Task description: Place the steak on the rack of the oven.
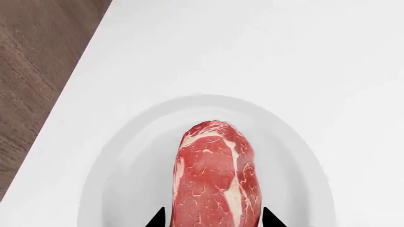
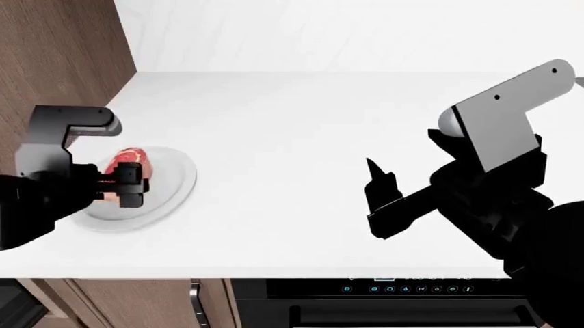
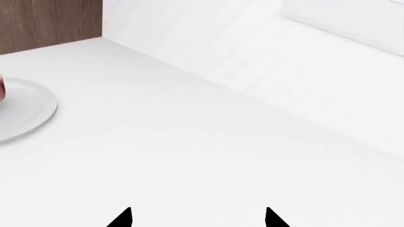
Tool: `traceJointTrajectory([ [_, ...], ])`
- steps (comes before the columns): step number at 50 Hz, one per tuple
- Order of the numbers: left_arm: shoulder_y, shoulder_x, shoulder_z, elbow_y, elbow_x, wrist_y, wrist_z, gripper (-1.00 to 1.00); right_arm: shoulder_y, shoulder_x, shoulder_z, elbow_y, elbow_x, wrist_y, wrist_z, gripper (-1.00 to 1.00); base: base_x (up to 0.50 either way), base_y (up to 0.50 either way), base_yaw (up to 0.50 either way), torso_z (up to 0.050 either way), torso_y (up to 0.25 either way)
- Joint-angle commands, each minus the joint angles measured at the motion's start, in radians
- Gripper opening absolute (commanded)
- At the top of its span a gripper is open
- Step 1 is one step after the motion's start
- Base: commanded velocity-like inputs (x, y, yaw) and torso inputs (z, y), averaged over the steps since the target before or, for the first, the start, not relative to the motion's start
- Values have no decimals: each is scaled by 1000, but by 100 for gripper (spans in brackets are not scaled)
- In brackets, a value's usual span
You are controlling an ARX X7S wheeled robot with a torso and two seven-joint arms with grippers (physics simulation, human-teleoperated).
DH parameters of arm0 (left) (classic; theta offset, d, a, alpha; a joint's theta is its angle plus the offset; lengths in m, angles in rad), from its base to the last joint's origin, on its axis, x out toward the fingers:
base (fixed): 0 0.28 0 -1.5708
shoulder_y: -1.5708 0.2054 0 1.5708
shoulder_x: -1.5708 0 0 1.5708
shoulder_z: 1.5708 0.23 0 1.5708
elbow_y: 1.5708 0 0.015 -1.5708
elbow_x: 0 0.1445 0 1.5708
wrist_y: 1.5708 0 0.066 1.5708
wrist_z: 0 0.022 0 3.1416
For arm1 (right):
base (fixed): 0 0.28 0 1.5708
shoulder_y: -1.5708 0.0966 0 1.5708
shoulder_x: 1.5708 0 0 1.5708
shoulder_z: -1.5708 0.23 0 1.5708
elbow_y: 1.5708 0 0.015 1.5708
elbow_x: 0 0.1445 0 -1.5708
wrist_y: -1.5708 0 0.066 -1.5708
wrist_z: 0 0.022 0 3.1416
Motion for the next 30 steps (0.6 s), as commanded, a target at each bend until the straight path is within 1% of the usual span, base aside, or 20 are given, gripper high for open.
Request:
traceJointTrajectory([
  [1,-9,-17,-36,85,-53,-1,-55,-100,-17,6,11,-15,-15,-16,-18,100,0,0,0,0,0],
  [3,-7,-21,-45,102,-56,10,-44,-100,-20,8,14,-17,-21,-18,-22,100,0,0,0,0,0],
  [7,20,-39,-76,143,-81,28,-72,-100,-28,14,24,-27,-23,-27,-26,100,0,0,0,0,0],
  [16,77,-75,-180,244,-204,77,-146,-100,-32,20,42,-47,-30,-46,-33,100,0,0,0,0,0],
  [18,96,-91,-187,282,-213,75,-150,-100,-40,24,50,-55,-32,-55,-30,100,0,0,0,0,0],
  [20,111,-106,-221,311,-244,94,-170,-100,-46,26,61,-69,-31,-66,-28,100,0,0,0,0,5],
  [27,133,-118,-236,440,-277,100,-217,-100,-65,32,85,-100,-41,-88,-29,100,0,0,0,0,0],
  [28,137,-119,-237,451,-302,101,-240,-100,-70,34,90,-104,-41,-93,-29,100,0,0,0,0,0],
  [30,143,-121,-243,474,-317,107,-250,-100,-81,36,101,-118,-44,-102,-32,100,0,0,0,0,0],
])
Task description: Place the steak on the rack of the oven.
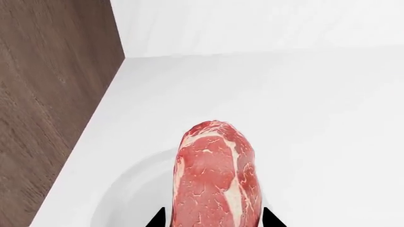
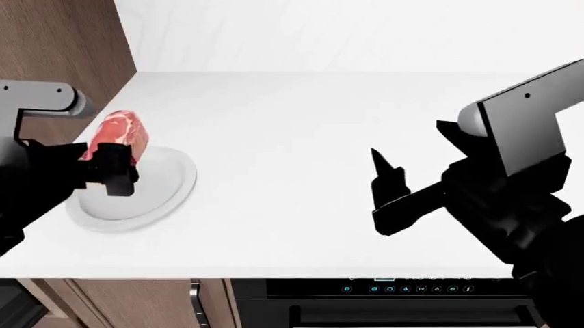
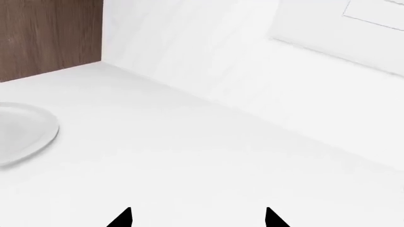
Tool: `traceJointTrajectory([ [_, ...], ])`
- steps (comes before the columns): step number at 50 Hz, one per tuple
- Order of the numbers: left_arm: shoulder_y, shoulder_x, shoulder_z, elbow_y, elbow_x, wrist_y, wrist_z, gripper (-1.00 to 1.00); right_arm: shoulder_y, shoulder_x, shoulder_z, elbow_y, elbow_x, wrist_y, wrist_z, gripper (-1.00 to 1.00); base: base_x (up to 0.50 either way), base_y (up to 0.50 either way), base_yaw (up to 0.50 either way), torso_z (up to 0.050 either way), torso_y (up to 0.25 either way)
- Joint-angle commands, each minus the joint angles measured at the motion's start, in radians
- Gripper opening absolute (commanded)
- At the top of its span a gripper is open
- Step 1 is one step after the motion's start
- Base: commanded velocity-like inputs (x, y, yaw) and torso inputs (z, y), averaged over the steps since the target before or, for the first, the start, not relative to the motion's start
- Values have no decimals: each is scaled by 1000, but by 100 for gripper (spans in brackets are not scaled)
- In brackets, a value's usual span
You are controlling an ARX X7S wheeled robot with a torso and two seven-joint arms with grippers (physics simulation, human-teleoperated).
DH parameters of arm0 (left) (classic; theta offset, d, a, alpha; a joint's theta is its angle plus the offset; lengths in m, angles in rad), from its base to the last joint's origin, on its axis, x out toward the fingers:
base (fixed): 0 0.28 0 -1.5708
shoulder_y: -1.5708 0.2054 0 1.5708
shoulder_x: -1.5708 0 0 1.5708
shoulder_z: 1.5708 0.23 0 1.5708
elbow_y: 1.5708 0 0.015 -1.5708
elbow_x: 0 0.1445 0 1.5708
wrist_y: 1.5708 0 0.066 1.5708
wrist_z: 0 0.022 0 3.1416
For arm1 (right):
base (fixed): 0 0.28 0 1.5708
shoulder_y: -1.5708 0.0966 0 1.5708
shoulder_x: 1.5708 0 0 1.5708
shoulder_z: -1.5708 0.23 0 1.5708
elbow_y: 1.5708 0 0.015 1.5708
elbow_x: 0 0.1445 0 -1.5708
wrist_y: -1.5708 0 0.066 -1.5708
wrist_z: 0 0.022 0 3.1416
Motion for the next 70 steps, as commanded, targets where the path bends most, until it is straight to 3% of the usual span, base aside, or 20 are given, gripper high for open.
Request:
traceJointTrajectory([
  [1,41,-28,-60,162,-83,35,-90,-100,-41,10,53,-60,-24,-43,-18,100,0,0,0,0,0],
  [13,58,-47,-87,268,-169,71,-192,-100,-108,10,124,-116,-64,-119,34,100,0,0,0,0,0],
  [31,75,-55,-115,331,-199,109,-225,-100,-123,22,164,-163,-56,-165,56,100,0,0,0,0,1],
  [70,32,-50,-111,319,-212,136,-210,-100,39,57,95,-122,34,-148,131,100,-461,0,0,0,0],
])
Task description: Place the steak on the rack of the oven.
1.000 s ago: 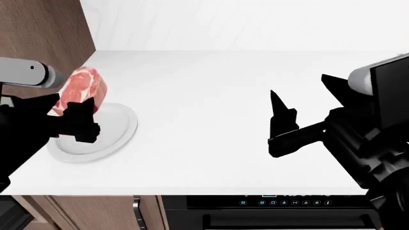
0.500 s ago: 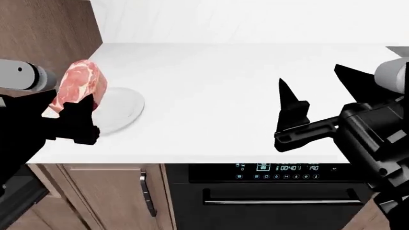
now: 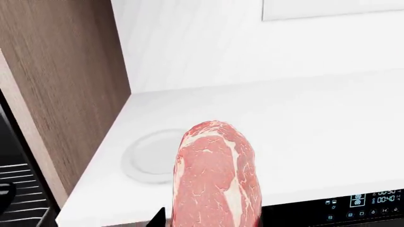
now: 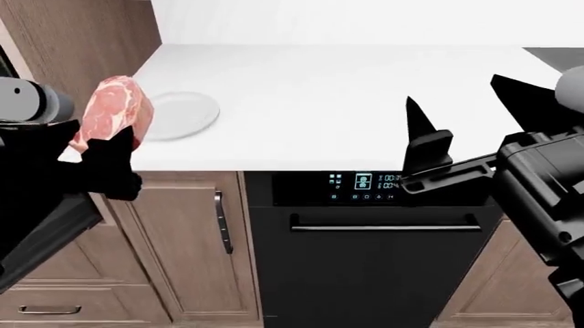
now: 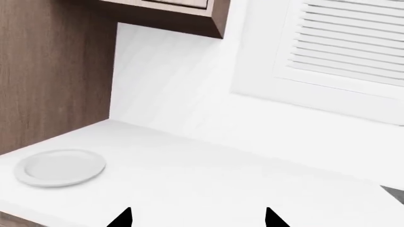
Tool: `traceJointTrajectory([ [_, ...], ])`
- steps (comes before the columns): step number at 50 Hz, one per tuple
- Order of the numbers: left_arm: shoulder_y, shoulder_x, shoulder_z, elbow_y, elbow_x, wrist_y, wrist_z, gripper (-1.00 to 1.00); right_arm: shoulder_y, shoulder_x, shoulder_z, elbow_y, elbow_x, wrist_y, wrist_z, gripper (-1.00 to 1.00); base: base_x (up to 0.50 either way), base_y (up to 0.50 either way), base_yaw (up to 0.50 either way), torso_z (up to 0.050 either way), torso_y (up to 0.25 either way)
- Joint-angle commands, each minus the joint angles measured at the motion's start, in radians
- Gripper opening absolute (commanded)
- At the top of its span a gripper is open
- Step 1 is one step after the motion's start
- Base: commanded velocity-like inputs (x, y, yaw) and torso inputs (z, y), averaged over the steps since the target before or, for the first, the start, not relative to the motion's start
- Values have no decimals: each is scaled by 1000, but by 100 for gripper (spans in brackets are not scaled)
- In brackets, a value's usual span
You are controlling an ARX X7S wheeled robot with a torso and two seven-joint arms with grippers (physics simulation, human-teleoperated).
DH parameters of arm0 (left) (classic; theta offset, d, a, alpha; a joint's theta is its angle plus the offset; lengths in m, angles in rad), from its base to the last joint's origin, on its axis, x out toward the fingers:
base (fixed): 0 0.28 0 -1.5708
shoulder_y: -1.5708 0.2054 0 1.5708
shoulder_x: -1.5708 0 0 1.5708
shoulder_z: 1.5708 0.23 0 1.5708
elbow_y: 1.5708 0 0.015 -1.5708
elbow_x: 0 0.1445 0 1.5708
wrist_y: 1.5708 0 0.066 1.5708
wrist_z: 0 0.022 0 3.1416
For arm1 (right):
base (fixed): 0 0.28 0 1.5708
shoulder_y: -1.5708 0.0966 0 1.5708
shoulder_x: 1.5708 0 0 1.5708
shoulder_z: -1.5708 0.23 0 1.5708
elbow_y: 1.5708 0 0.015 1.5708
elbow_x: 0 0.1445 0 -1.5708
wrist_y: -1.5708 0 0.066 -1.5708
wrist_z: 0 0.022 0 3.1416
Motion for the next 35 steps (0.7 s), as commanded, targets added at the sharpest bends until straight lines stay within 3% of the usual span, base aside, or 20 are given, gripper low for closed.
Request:
traceJointTrajectory([
  [1,-42,11,10,-16,6,7,-1,-100,74,5,-37,36,13,26,7,100,0,0,0,0,0],
  [10,-166,11,55,-56,-22,-18,-18,-100,268,-14,-147,114,71,98,42,100,0,0,0,0,0],
  [23,-194,14,73,-76,-43,-17,-18,-100,455,-46,-242,229,124,154,74,100,0,0,0,0,0],
  [35,-190,-15,75,-61,-75,-25,-14,-100,468,-56,-281,253,131,164,78,100,0,0,0,0,0],
])
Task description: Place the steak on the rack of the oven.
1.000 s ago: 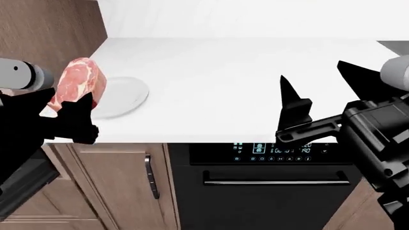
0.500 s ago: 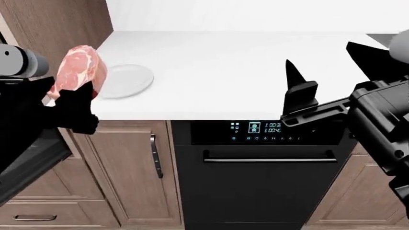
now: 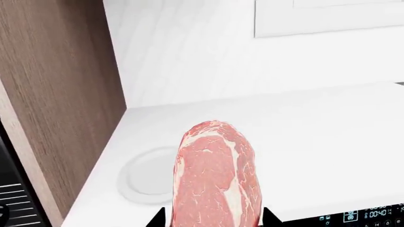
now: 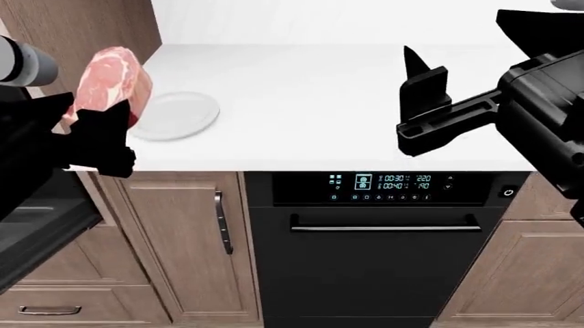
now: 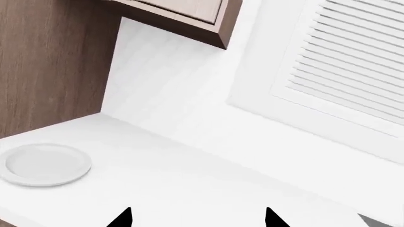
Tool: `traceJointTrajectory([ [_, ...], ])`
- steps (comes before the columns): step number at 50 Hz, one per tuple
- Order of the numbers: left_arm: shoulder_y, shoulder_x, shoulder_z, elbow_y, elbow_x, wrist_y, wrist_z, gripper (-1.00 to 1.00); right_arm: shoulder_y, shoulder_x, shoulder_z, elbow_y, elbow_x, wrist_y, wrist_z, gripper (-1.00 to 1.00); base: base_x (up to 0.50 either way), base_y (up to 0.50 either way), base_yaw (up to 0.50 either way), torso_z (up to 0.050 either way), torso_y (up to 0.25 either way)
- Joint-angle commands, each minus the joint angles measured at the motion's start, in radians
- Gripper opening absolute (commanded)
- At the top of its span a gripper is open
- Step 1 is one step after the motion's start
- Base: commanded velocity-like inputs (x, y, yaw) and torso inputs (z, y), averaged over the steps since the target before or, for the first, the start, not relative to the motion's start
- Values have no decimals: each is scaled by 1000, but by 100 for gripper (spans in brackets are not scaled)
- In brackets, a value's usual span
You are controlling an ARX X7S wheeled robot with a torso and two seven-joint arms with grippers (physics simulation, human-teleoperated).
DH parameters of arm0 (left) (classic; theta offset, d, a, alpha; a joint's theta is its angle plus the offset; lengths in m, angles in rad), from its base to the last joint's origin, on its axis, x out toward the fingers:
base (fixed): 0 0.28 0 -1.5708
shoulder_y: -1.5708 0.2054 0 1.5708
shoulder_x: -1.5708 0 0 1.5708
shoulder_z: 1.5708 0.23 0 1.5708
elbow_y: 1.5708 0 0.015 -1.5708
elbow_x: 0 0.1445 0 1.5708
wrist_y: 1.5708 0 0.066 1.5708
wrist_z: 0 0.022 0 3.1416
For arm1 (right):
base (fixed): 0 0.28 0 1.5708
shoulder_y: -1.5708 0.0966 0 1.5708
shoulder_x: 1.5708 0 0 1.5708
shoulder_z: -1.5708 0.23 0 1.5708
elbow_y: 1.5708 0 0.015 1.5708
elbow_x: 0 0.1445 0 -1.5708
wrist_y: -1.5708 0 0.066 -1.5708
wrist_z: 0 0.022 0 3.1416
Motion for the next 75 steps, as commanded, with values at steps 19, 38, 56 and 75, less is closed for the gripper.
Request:
traceJointTrajectory([
  [19,-45,-20,24,15,-30,-7,-11,-100,55,-5,-63,34,18,19,7,100,20,288,0,1,0],
  [38,-48,-34,34,28,-50,0,-28,-100,47,18,-57,15,24,4,5,100,63,500,0,0,1],
  [56,-25,-47,32,49,-57,13,-38,-100,32,32,-50,-3,21,-13,-4,100,63,500,0,0,1],
  [75,-1,-43,38,42,-29,19,-26,-100,-21,39,-22,-16,-31,-34,-59,100,24,184,0,0,1],
])
